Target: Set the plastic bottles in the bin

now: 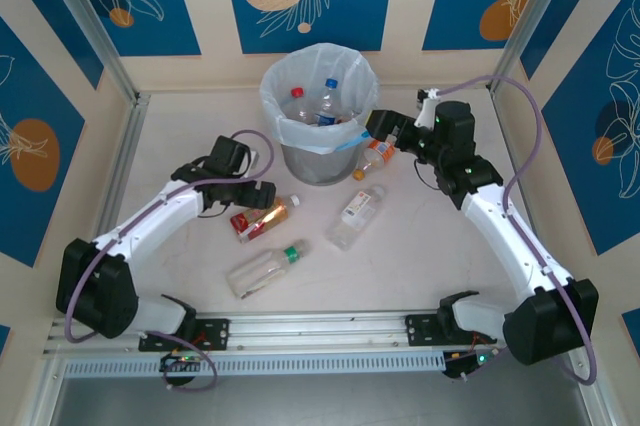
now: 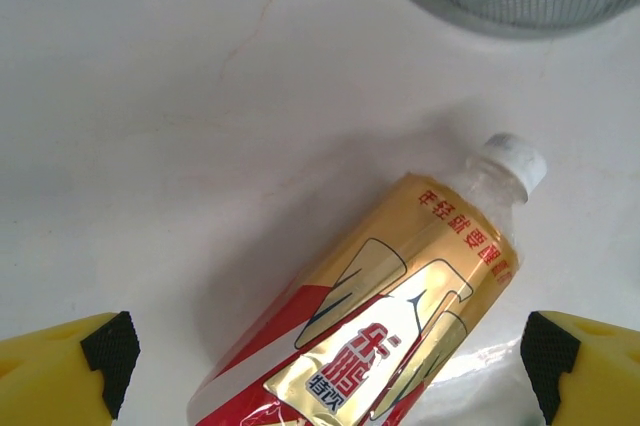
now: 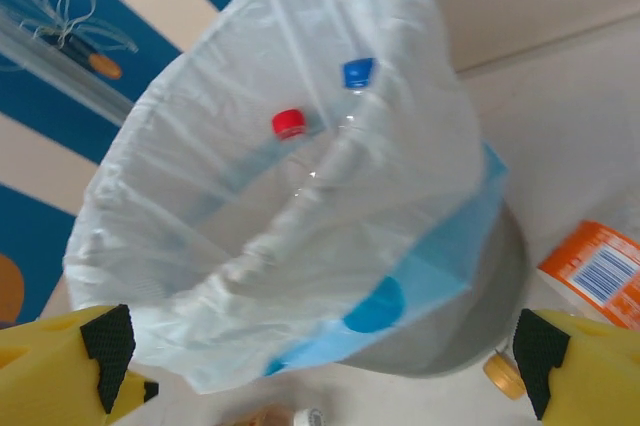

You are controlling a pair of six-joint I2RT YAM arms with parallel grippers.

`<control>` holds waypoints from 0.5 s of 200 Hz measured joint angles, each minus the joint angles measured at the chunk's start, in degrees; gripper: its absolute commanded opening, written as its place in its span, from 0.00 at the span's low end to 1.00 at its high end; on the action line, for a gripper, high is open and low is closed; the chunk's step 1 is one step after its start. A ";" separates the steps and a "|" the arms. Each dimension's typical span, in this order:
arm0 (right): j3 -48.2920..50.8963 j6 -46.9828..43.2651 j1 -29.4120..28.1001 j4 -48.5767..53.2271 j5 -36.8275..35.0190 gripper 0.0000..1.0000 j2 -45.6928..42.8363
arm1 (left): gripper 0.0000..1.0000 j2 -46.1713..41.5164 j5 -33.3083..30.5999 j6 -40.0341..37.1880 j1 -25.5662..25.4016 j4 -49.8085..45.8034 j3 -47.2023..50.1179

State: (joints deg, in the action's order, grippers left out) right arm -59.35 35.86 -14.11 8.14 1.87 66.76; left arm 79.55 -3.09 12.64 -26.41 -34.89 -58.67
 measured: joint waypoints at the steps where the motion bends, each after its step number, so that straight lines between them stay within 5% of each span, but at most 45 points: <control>1: 0.33 0.20 0.17 -0.20 0.04 1.00 -0.15 | 0.99 0.07 0.00 -0.07 -0.04 0.00 0.00; 100: 2.16 5.01 4.00 -3.04 4.72 1.00 -1.29 | 0.99 10.16 2.58 -7.69 -4.79 0.07 1.20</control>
State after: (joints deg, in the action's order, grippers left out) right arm -57.19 40.86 -10.11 5.10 6.59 65.47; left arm 89.71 -0.51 4.95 -31.20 -34.83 -57.47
